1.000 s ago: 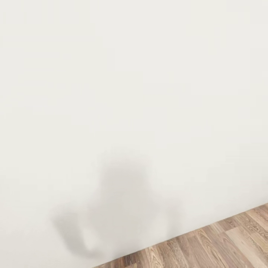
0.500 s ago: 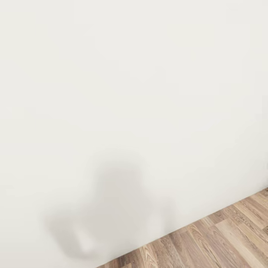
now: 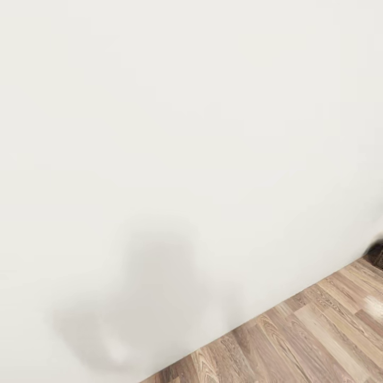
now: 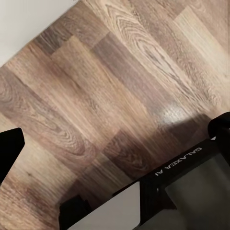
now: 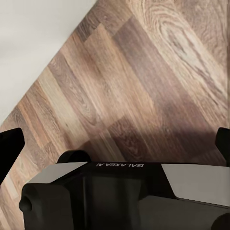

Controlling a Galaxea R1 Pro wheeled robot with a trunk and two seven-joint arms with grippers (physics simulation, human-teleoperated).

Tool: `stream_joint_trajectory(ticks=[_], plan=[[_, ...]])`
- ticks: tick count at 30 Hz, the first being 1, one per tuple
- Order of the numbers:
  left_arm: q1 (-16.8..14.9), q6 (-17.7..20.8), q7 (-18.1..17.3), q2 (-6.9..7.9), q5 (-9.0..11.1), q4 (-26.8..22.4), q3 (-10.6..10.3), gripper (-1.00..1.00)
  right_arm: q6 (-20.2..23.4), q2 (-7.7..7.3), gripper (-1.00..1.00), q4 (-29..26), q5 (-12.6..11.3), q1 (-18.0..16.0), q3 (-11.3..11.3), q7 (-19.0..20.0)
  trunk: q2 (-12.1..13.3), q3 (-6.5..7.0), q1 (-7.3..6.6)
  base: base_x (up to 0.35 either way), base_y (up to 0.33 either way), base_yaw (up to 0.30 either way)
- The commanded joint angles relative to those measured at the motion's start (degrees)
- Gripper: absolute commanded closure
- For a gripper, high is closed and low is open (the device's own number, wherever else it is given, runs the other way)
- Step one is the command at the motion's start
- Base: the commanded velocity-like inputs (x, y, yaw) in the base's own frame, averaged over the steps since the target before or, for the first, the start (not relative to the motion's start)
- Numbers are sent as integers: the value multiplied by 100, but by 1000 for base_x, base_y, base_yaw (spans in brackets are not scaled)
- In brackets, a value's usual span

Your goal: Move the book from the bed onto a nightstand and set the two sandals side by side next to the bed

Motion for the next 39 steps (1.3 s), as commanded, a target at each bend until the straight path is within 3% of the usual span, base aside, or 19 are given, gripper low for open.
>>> stream_joint_trajectory(ticks=[1, 26, 39], plan=[[-3, -48, 6, 2, -35, 1, -28, -100, 9, -4, -100, 10, 57, -7, -51, 10, -3, -6, 0, 0, 0, -167], [-3, -48, 6, 2, -38, 1, -28, -100, 9, -4, -100, 10, 57, -7, -51, 9, -3, -6, 0, 0, 0, -170], [-3, -48, 6, -76, -29, 3, -28, -100, 9, -4, -100, 10, 56, -7, -51, 6, -3, -6, 0, 0, 0, -280]])
